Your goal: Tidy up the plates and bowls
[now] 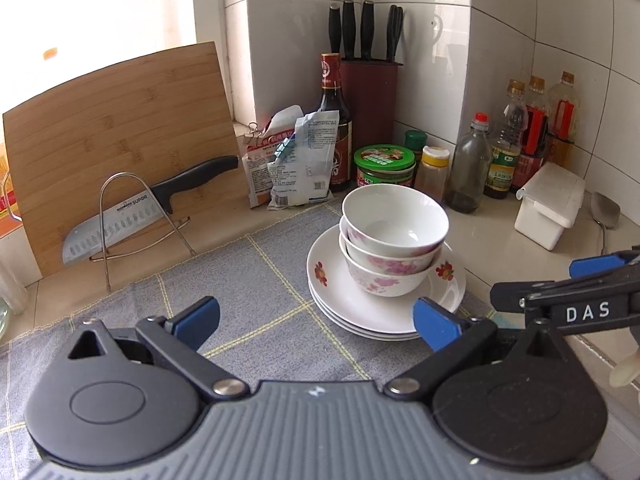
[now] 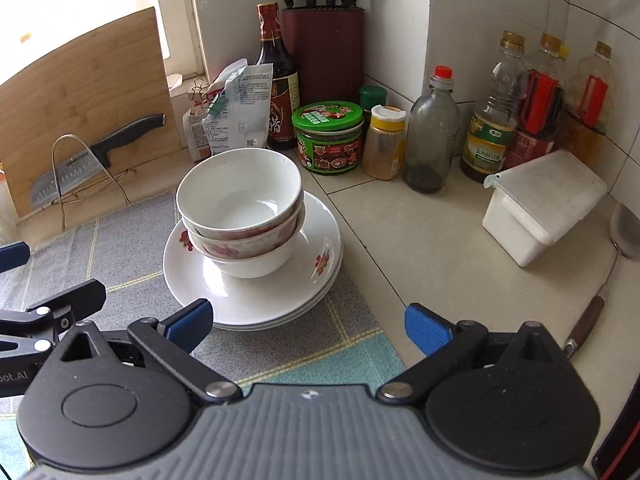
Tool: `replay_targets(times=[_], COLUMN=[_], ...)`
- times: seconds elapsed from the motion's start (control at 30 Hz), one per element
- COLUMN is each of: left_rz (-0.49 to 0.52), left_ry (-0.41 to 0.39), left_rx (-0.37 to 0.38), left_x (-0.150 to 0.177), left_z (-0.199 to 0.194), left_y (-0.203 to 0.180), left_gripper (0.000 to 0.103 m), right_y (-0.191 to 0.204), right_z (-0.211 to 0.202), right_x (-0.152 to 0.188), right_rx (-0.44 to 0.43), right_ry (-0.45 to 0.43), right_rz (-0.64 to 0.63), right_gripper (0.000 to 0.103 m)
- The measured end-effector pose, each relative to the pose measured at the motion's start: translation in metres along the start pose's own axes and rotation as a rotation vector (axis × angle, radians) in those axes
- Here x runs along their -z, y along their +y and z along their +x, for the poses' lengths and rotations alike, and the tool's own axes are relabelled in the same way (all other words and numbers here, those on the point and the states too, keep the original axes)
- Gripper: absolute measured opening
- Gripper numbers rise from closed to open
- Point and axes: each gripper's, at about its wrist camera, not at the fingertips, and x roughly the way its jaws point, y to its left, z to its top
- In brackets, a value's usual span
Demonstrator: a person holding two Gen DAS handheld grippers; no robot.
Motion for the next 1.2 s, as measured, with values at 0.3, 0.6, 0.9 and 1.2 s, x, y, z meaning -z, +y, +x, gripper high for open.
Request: replay_targets(times=[0.3, 0.6, 0.9, 1.2], left_rz=[-0.022, -0.036, -0.031, -0.032], left_ry=[-0.026, -0.018, -0.014, -0.010], left_rx=[-0.001, -0.017, -0.018, -0.016], left_x=[0.005, 0.008, 0.007, 0.004], left_z=[-0.030, -0.037, -0.038, -0.037], left_y=[0.003, 0.004, 0.004, 0.004], left_gripper=[0.102, 0.102, 0.102, 0.102], right_y=[0.015, 0.017, 0.016, 0.019], right_z=[-0.039, -0.047, -0.049, -0.050], right_x=[0.011, 0.016, 0.017, 0.015], right_rx=[0.023, 0.021, 0.027, 0.037], right_ry=[-0.070, -0.080, -0.088, -0.088], right_rz=[0.003, 0.007, 0.011, 0.002], right_gripper=[0.103, 0.103, 0.103, 0.103])
